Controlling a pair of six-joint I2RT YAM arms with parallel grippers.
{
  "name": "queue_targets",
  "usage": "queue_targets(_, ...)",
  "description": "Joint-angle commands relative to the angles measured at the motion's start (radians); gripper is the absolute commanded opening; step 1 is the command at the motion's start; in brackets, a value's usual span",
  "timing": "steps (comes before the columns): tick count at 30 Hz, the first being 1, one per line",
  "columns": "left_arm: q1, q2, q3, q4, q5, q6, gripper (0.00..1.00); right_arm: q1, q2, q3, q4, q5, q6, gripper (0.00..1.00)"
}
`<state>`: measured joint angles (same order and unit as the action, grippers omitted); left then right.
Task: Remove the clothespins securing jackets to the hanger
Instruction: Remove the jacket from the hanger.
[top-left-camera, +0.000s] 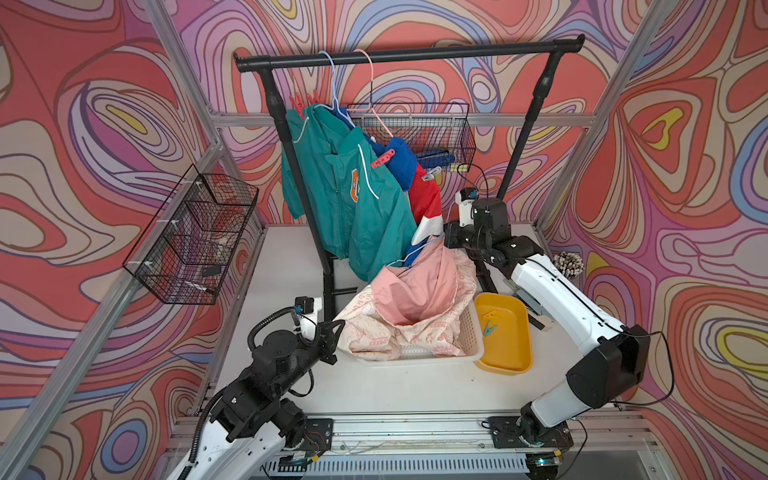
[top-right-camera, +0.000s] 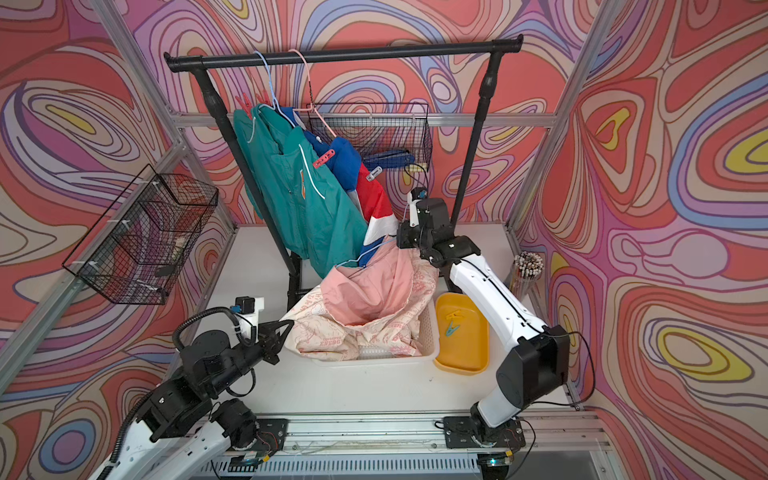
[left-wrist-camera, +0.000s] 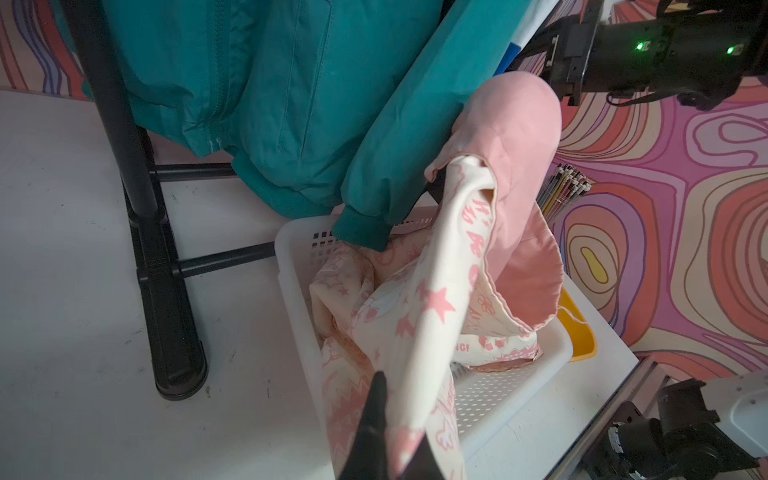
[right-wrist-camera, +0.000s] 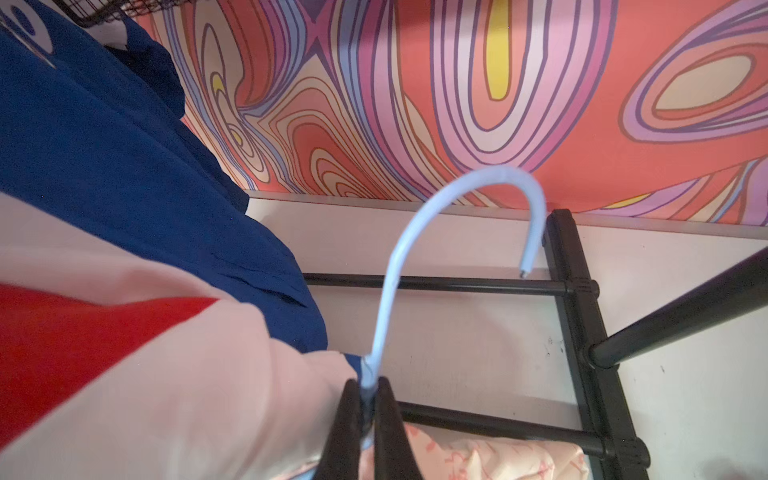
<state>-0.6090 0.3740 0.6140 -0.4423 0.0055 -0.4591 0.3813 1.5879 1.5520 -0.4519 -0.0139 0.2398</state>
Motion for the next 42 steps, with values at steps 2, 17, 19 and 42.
queue_targets(2, 0.009, -0.050, 0.008, -0.094, -0.144, -0.048, 0.00, -0.147, 0.008, 0.042, 0.073, 0.255, -0.026, 0.00)
queue_targets(17, 0.008, -0.006, -0.015, -0.089, -0.200, -0.098, 0.00, -0.201, -0.020, 0.052, 0.087, 0.183, 0.032, 0.00)
queue_targets(19, 0.009, 0.014, -0.020, -0.068, -0.177, -0.096, 0.00, -0.203, -0.024, 0.063, 0.079, 0.153, 0.042, 0.00)
queue_targets(42, -0.093, 0.689, 0.101, 0.334, -0.046, -0.026, 0.00, -0.055, -0.207, -0.072, 0.117, 0.007, 0.153, 0.00)
